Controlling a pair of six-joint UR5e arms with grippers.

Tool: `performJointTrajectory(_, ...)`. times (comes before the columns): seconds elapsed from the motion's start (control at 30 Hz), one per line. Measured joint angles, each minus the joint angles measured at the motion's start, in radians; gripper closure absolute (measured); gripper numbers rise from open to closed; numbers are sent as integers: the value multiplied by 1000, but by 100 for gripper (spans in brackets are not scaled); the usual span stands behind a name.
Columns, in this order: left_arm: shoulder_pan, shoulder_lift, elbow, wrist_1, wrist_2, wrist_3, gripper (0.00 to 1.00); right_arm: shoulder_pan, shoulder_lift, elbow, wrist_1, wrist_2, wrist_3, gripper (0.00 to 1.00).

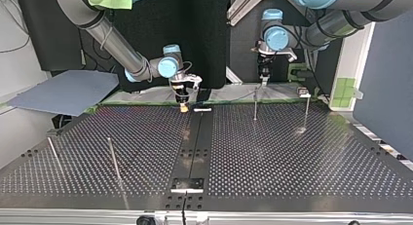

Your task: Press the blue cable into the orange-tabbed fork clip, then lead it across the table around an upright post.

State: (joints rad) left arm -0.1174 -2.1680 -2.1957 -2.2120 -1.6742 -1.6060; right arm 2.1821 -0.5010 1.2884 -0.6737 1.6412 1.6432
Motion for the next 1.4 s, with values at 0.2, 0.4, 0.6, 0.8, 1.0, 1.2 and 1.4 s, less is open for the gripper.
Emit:
performJointTrajectory(0.2,0,0,0,0,0,0,0,0,0,0,0,-1,0,100)
performJointTrajectory(0.4,0,0,0,0,-12,9,0,0,0,0,1,0,0,100)
performJointTrajectory(0.6,0,0,0,0,-21,15,0,0,0,0,1,0,0,100)
performJointTrajectory(0.8,-3,0,0,7,-6,31,0,0,0,0,0,0,-1,100)
performJointTrajectory(1.0,-21,0,18,40,19,37,0,0,0,0,1,0,-2,100)
performJointTrajectory(1.2,-44,0,48,70,23,-16,0,3,0,0,0,0,-2,100)
performJointTrajectory(1.4,-69,-1,63,82,33,-73,0,7,0,0,-3,0,-2,100)
